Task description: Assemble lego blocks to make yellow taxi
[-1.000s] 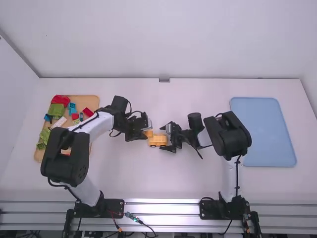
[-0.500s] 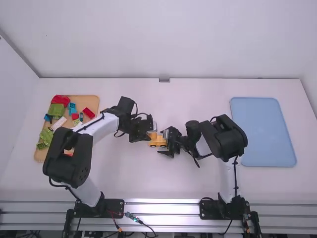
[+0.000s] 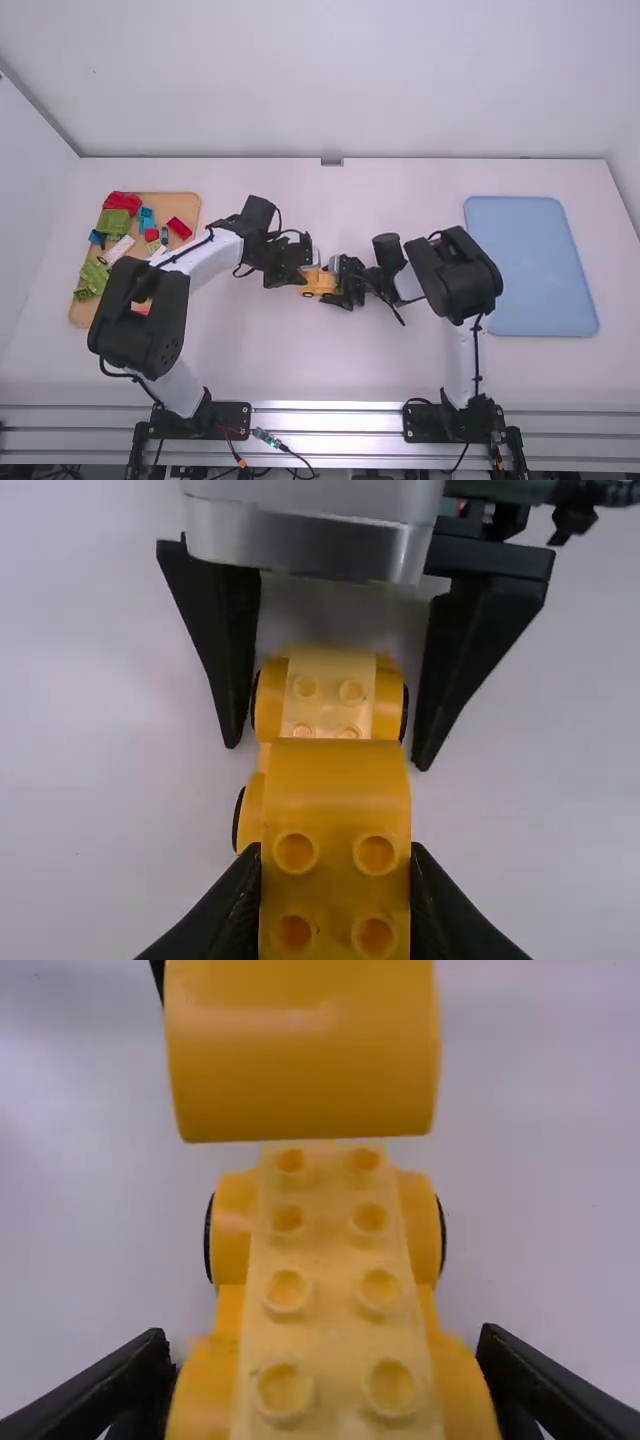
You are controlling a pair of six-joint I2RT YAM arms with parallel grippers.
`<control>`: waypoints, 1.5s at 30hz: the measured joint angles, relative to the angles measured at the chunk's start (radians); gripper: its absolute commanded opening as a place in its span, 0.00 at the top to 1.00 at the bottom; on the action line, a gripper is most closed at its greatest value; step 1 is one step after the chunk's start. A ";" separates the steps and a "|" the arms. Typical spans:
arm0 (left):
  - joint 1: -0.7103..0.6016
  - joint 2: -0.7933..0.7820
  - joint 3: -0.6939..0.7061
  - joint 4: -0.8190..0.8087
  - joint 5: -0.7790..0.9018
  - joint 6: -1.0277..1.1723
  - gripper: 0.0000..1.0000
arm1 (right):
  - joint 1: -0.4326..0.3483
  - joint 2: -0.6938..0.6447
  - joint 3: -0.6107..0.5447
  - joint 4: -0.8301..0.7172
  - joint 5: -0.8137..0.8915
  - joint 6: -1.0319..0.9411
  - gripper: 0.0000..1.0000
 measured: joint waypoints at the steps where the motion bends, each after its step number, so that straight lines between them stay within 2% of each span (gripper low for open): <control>1: 0.000 0.000 0.000 0.001 0.000 0.000 0.98 | -0.005 0.000 -0.001 0.011 -0.004 -0.007 0.23; 4: -0.001 0.000 0.000 0.006 0.000 0.000 0.98 | -0.011 0.000 -0.007 0.045 -0.008 -0.020 0.28; 10: -0.001 0.000 0.000 0.013 0.000 0.000 0.98 | -0.005 0.000 -0.027 0.055 -0.012 -0.031 0.30; 14: -0.003 0.000 0.000 0.012 0.000 0.000 0.98 | -0.003 0.001 -0.026 0.046 -0.021 -0.031 0.25; 17: -0.004 0.000 0.000 0.011 0.000 0.000 0.98 | -0.004 0.001 -0.024 0.035 -0.037 -0.031 0.15; 18: -0.005 0.000 0.000 0.010 0.000 0.000 0.98 | -0.003 0.001 -0.024 0.035 -0.039 -0.031 0.06; 19: -0.005 0.000 0.000 0.009 0.000 0.000 0.98 | -0.003 0.001 -0.022 0.031 -0.042 -0.031 0.01; 29: -0.007 0.000 0.000 -0.006 0.000 0.000 0.98 | -0.002 0.002 -0.018 0.037 -0.051 -0.025 0.01; 33: -0.007 0.000 0.000 -0.006 0.000 0.000 0.98 | 0.008 0.055 0.003 0.130 -0.060 0.020 0.01; 38: -0.007 0.000 0.000 -0.006 0.000 0.000 0.98 | 0.004 0.142 0.046 0.288 -0.162 0.129 0.01; 45: -0.007 0.000 0.000 0.008 -0.010 -0.008 0.98 | -0.005 0.155 -0.025 0.490 -0.114 0.222 0.01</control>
